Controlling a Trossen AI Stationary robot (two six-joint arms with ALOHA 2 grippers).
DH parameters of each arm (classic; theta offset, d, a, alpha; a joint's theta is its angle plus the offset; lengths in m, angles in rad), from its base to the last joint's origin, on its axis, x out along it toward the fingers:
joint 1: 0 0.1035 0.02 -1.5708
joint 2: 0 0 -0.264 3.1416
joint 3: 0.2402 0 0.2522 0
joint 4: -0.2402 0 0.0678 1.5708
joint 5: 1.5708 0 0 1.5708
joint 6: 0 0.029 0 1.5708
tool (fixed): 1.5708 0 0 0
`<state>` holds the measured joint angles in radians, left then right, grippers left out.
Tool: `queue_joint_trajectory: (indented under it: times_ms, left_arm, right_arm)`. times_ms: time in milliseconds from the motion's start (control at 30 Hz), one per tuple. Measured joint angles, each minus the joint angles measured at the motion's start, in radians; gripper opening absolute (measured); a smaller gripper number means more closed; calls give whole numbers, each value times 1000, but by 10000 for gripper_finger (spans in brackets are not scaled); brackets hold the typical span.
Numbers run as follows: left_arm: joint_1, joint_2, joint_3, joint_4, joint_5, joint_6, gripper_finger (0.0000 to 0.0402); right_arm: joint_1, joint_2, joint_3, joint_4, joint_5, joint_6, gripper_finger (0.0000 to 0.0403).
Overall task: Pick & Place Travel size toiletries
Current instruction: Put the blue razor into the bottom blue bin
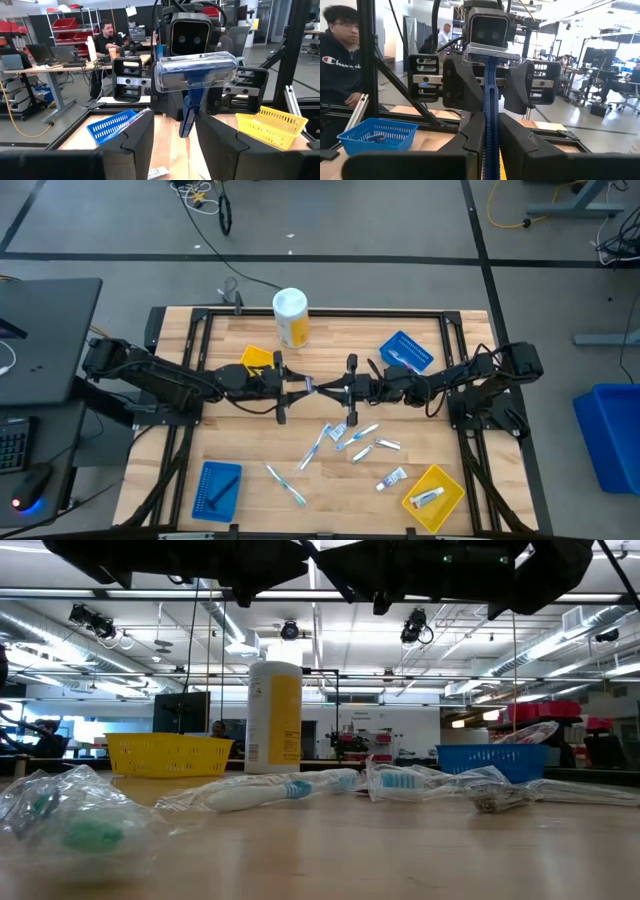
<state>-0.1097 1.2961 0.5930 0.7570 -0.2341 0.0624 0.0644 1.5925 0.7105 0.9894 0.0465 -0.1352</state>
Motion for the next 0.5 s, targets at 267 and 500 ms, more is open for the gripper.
queue_joint_trajectory:
  times_ms: [267, 500]
  left_arm:
    - [-1, 0, 0, -2, 15, 3, 156]
    - [-1, 0, 0, 5, 20, 4, 156]
  right_arm:
    - [-7, 0, 0, 22, 3, 0, 49]
    - [-7, 5, 24, -13, 3, 10, 50]
